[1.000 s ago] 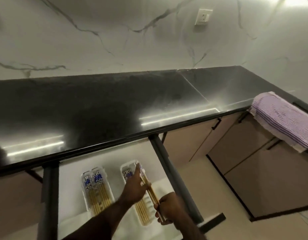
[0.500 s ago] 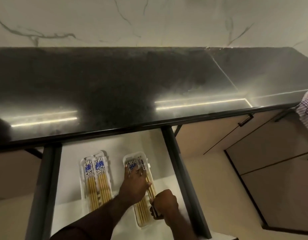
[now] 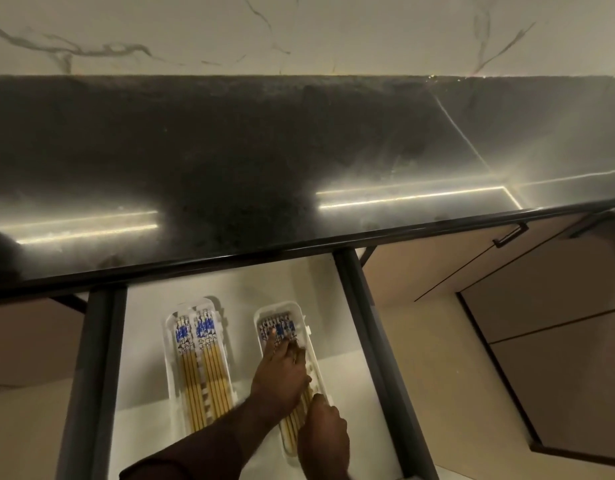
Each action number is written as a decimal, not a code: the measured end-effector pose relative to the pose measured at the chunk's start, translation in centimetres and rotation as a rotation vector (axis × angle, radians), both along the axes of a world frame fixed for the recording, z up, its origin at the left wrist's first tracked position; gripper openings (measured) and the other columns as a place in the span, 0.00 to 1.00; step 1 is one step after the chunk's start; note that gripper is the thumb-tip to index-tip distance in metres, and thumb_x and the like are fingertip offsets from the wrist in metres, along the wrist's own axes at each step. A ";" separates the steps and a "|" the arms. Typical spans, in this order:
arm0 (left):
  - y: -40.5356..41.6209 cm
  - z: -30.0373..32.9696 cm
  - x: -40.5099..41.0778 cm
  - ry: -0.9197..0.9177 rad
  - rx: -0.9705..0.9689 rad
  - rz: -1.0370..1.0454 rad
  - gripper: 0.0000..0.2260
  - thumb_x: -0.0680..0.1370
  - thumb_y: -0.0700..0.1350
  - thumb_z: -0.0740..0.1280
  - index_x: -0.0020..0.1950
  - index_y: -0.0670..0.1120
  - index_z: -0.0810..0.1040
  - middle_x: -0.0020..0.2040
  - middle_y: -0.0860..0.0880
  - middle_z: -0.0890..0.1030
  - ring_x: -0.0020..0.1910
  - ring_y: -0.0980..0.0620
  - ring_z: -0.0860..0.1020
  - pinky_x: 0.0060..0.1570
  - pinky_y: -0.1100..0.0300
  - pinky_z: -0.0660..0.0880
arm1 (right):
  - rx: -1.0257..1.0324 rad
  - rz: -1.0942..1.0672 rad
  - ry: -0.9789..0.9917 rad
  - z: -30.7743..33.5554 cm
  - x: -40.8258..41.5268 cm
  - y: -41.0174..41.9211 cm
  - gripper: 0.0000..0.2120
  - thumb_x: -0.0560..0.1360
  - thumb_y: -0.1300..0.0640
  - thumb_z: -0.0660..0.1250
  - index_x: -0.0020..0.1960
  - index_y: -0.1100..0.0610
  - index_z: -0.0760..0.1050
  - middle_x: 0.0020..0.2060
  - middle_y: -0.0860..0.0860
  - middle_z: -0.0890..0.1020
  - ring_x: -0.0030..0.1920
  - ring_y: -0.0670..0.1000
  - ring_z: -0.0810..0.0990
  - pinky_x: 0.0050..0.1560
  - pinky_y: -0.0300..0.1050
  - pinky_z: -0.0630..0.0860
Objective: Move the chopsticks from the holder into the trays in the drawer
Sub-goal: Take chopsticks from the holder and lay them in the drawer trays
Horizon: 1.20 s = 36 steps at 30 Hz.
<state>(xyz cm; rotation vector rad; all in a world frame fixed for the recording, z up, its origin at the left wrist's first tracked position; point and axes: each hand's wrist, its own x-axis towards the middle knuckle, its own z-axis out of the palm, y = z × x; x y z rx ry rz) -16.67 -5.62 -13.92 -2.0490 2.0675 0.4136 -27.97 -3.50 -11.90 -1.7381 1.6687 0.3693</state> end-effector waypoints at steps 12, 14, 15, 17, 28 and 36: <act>-0.1 0.1 -0.2 -0.116 0.042 -0.044 0.31 0.81 0.60 0.54 0.75 0.39 0.60 0.73 0.37 0.67 0.73 0.36 0.63 0.74 0.38 0.42 | -0.088 0.085 -0.017 -1.5 0.7 0.8 0.23 0.82 0.51 0.60 0.74 0.54 0.60 0.68 0.51 0.74 0.65 0.52 0.76 0.65 0.45 0.73; 0.1 -0.1 -0.1 -0.116 0.028 -0.035 0.31 0.81 0.59 0.54 0.75 0.39 0.60 0.73 0.37 0.67 0.73 0.36 0.62 0.75 0.38 0.43 | -0.111 0.144 -0.008 -1.6 0.6 1.0 0.26 0.82 0.50 0.60 0.76 0.54 0.57 0.70 0.52 0.72 0.67 0.51 0.75 0.66 0.45 0.71; 0.2 -0.2 -0.2 -0.114 0.025 -0.023 0.31 0.81 0.59 0.54 0.76 0.39 0.59 0.73 0.37 0.67 0.74 0.36 0.62 0.75 0.39 0.43 | -0.120 0.172 -0.003 -1.5 0.5 1.1 0.26 0.82 0.49 0.59 0.77 0.55 0.57 0.70 0.52 0.72 0.67 0.51 0.74 0.66 0.44 0.70; 0.3 -0.4 -0.3 -0.106 0.021 0.006 0.29 0.82 0.55 0.56 0.76 0.38 0.57 0.74 0.37 0.65 0.74 0.37 0.61 0.75 0.39 0.43 | -0.128 0.210 0.007 -1.6 0.3 1.3 0.25 0.82 0.50 0.60 0.76 0.55 0.59 0.70 0.53 0.72 0.66 0.52 0.75 0.66 0.45 0.71; 0.8 1.6 0.3 0.006 -0.022 0.054 0.26 0.82 0.56 0.54 0.77 0.44 0.61 0.78 0.44 0.60 0.78 0.42 0.55 0.74 0.41 0.37 | -0.182 0.275 -0.071 -0.8 -1.9 2.5 0.20 0.79 0.50 0.65 0.70 0.52 0.69 0.64 0.50 0.78 0.60 0.50 0.79 0.62 0.45 0.75; 3.6 4.6 1.3 0.092 -0.101 0.097 0.27 0.80 0.55 0.55 0.77 0.45 0.60 0.77 0.45 0.62 0.77 0.44 0.57 0.74 0.42 0.38 | -0.269 0.312 -0.087 2.4 -1.9 3.3 0.18 0.78 0.54 0.67 0.67 0.51 0.72 0.61 0.51 0.79 0.58 0.52 0.78 0.58 0.47 0.78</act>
